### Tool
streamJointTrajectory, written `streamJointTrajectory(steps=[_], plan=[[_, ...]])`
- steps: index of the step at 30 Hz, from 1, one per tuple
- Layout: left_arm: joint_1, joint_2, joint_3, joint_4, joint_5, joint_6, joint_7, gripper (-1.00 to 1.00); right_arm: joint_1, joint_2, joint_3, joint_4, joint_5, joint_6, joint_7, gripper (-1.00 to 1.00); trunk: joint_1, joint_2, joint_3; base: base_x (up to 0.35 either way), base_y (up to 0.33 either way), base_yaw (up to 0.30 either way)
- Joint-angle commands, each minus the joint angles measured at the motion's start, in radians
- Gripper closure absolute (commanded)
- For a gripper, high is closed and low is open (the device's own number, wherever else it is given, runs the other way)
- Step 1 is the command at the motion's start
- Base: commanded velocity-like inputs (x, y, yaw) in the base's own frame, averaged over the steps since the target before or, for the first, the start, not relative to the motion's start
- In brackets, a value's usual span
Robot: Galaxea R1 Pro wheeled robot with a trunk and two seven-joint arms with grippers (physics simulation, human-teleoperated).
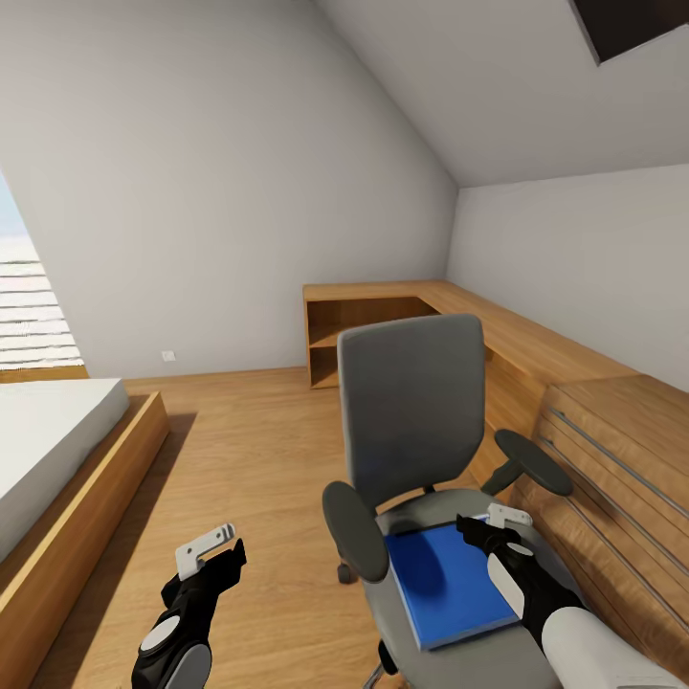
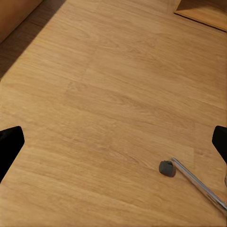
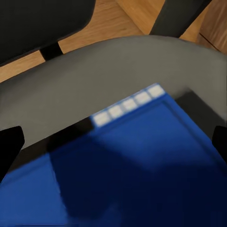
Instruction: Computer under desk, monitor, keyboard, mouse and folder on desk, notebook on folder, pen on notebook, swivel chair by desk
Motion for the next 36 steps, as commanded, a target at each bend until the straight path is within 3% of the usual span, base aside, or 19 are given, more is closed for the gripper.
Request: streamJointTrajectory(steps=[1, 17, 24, 36], plan=[[-0.001, 0.001, -0.002, -0.002, 0.004, 0.004, 0.008, -1.00, 0.000, 0.000, -0.001, 0.013, -0.008, 0.002, -0.004, -1.00, 0.000, 0.000, -0.001, -0.124, 0.000, 0.000], [-0.001, 0.001, -0.002, 0.001, 0.004, 0.003, 0.009, -1.00, 0.000, 0.000, -0.001, 0.013, -0.008, 0.001, -0.004, -1.00, 0.000, 0.000, -0.001, -0.110, 0.000, 0.000], [-0.001, 0.001, -0.002, 0.002, 0.004, 0.003, 0.009, -1.00, 0.000, 0.000, -0.001, 0.013, -0.008, 0.001, -0.004, -1.00, 0.000, 0.000, -0.001, -0.273, 0.000, 0.000], [-0.001, 0.001, -0.002, 0.002, 0.006, 0.003, 0.009, -1.00, 0.000, 0.000, -0.001, 0.013, -0.008, 0.001, -0.004, -1.00, 0.000, 0.000, -0.001, -0.060, 0.000, 0.000]])
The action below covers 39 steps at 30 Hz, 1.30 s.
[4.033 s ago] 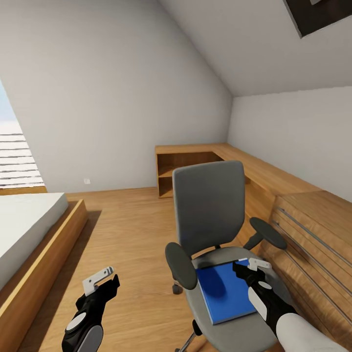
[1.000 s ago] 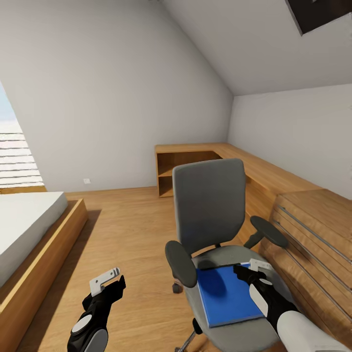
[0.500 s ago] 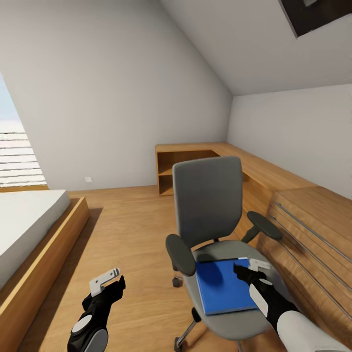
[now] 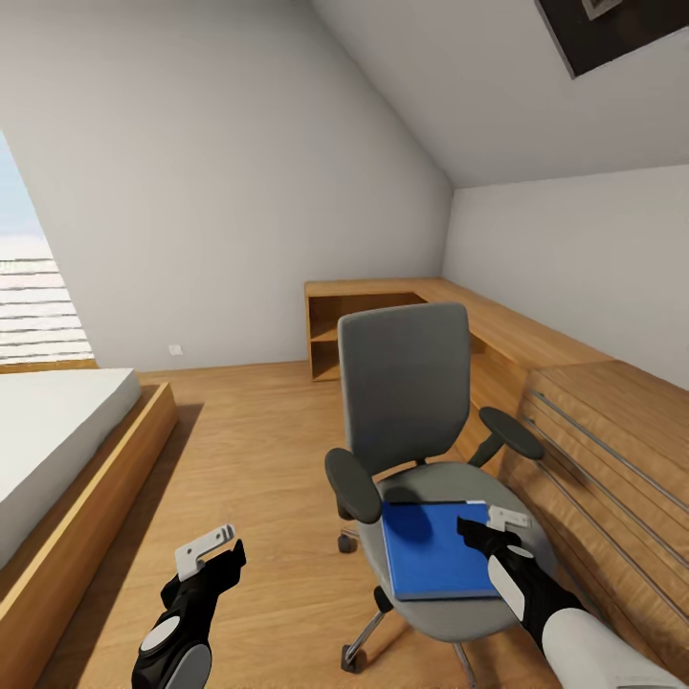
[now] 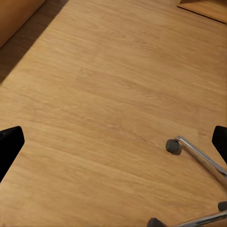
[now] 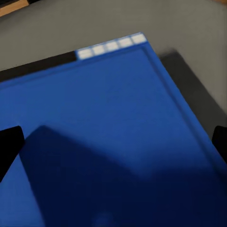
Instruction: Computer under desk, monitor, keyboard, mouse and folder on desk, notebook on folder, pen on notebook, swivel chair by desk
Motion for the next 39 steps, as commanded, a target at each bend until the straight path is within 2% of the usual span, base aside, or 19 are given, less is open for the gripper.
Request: streamJointTrajectory(steps=[1, 24, 39], plan=[[-0.001, 0.001, -0.002, -0.001, 0.004, 0.004, 0.008, -1.00, 0.000, 0.000, 0.002, -0.001, -0.006, 0.002, -0.004, -1.00, 0.000, 0.000, -0.001, -0.008, 0.000, 0.000], [-0.001, 0.001, -0.002, -0.001, 0.005, 0.004, 0.008, -1.00, 0.000, 0.000, 0.002, -0.001, -0.006, -0.001, -0.004, -1.00, -0.088, 0.161, 0.071, -0.001, 0.000, 0.000], [-0.001, 0.001, -0.002, 0.000, 0.007, 0.005, 0.007, -1.00, 0.000, 0.000, 0.001, -0.007, -0.006, -0.003, -0.003, -1.00, -0.088, 0.161, 0.071, 0.000, 0.000, 0.000]])
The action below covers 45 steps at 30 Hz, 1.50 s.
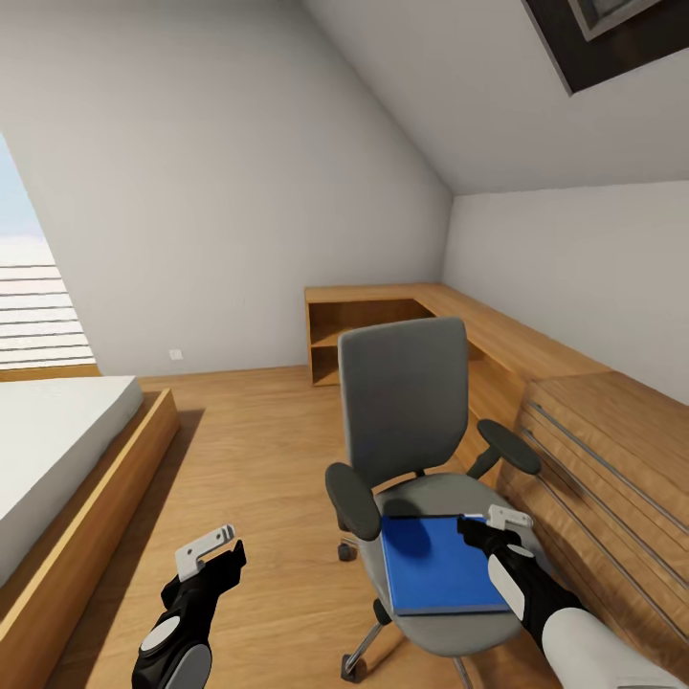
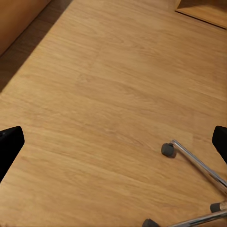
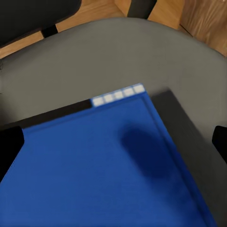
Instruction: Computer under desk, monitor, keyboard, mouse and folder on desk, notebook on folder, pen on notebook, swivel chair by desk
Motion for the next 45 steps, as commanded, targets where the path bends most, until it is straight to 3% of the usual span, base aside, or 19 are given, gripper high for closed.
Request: streamJointTrajectory(steps=[1, 37, 39, 40, 45], plan=[[-0.001, 0.001, -0.002, -0.001, 0.004, 0.004, 0.008, -1.00, 0.000, 0.000, 0.002, -0.004, -0.006, 0.002, -0.003, -1.00, 0.000, 0.000, -0.001, 0.000, 0.000, 0.000], [-0.001, 0.001, -0.003, 0.001, -0.001, 0.001, 0.007, -1.00, 0.000, 0.000, 0.001, -0.019, -0.004, 0.007, -0.006, -1.00, 0.000, 0.000, -0.001, 0.134, 0.000, 0.000], [-0.001, 0.001, -0.004, 0.000, -0.001, 0.001, 0.008, -1.00, 0.000, 0.000, 0.001, -0.019, -0.004, 0.008, -0.014, -1.00, 0.000, 0.000, -0.001, 0.015, 0.000, 0.000], [-0.001, 0.000, -0.004, -0.003, -0.002, 0.001, 0.010, -1.00, 0.000, 0.000, 0.000, -0.020, -0.005, 0.022, -0.068, -1.00, 0.004, -0.007, -0.004, 0.003, 0.000, 0.000], [-0.001, -0.001, -0.004, -0.004, -0.002, 0.001, 0.010, -1.00, -0.001, 0.000, 0.000, -0.020, -0.006, 0.062, -0.093, -1.00, 0.023, -0.042, -0.020, 0.001, 0.000, 0.000]])
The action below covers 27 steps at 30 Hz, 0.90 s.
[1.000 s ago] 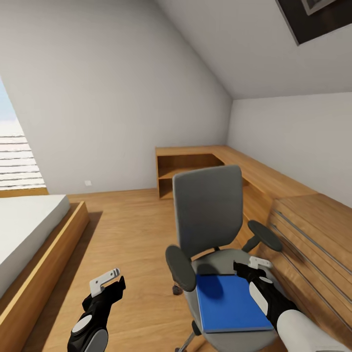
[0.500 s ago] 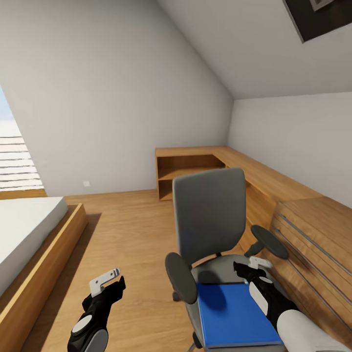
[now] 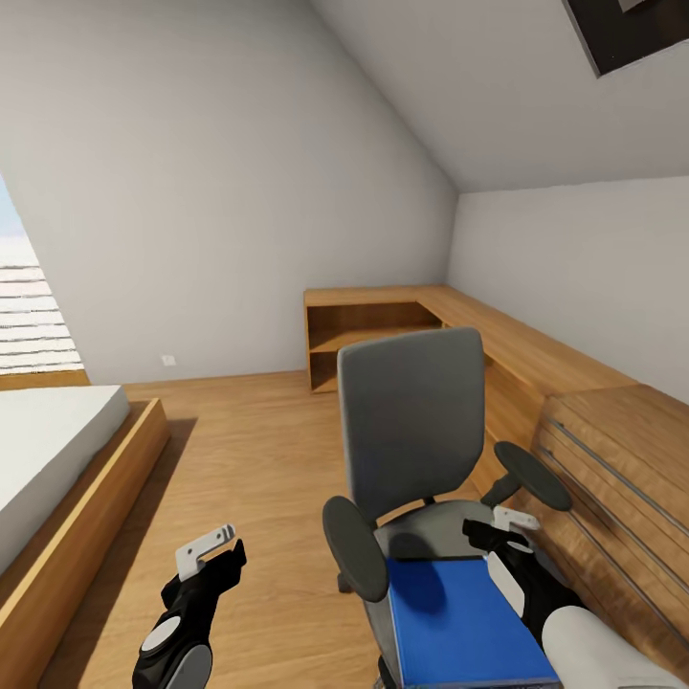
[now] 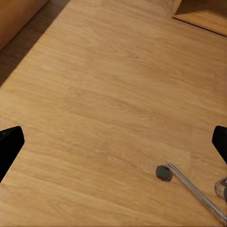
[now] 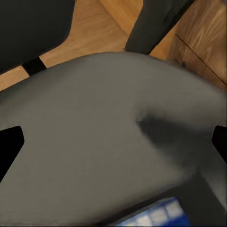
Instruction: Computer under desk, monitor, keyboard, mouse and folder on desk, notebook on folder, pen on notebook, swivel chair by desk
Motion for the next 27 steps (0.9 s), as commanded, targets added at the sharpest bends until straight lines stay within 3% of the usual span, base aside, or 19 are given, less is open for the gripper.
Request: streamJointTrajectory(steps=[1, 27], plan=[[-0.001, 0.001, -0.002, -0.002, 0.004, 0.004, 0.008, -1.00, 0.000, 0.000, 0.002, -0.003, -0.003, 0.012, -0.006, -1.00, 0.004, -0.008, -0.004, 0.000, 0.000, 0.000], [-0.001, 0.001, -0.002, -0.002, 0.004, 0.004, 0.006, -1.00, -0.006, 0.000, 0.002, -0.003, -0.003, 0.032, -0.015, -1.00, 0.104, -0.190, -0.086, 0.000, 0.000, 0.000]])
